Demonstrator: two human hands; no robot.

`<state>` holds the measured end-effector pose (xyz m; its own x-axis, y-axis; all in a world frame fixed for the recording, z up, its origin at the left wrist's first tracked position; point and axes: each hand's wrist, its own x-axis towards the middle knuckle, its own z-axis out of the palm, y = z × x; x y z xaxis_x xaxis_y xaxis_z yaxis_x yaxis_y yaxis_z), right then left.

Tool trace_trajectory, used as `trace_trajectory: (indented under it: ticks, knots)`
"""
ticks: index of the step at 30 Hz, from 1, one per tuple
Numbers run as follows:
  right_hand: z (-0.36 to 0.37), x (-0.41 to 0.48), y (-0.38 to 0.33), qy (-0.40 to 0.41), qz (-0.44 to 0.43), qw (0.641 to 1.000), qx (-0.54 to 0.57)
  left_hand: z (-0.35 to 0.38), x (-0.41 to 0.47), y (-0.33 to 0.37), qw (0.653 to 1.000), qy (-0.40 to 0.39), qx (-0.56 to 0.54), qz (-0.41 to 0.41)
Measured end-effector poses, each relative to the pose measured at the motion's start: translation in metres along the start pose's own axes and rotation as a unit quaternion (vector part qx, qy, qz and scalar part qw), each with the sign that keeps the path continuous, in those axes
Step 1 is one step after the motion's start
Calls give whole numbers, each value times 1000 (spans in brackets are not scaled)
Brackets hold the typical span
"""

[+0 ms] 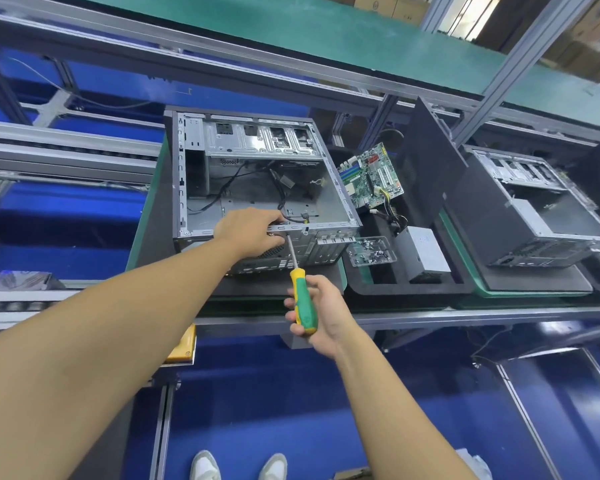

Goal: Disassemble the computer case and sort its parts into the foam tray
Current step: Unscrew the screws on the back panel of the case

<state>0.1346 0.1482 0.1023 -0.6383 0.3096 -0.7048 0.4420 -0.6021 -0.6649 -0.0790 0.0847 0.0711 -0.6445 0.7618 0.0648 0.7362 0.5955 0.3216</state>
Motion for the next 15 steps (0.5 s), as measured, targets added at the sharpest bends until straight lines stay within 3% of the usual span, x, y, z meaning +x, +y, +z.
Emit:
trace_trajectory:
  ticks: [3, 10, 12, 15]
  knots:
    - [-12, 0, -3, -81, 28, 995, 44, 0, 0, 1, 1000, 8, 7, 0]
    - [-13, 12, 8, 35, -74, 992, -95, -2, -1, 2, 1000, 3, 3, -18]
    - [-13, 12, 4, 31, -37, 994, -98, -3, -1, 2, 1000, -3, -4, -24]
    - [-18, 7, -10, -69, 70, 995, -2, -3, -1, 3, 1000, 0, -4, -23]
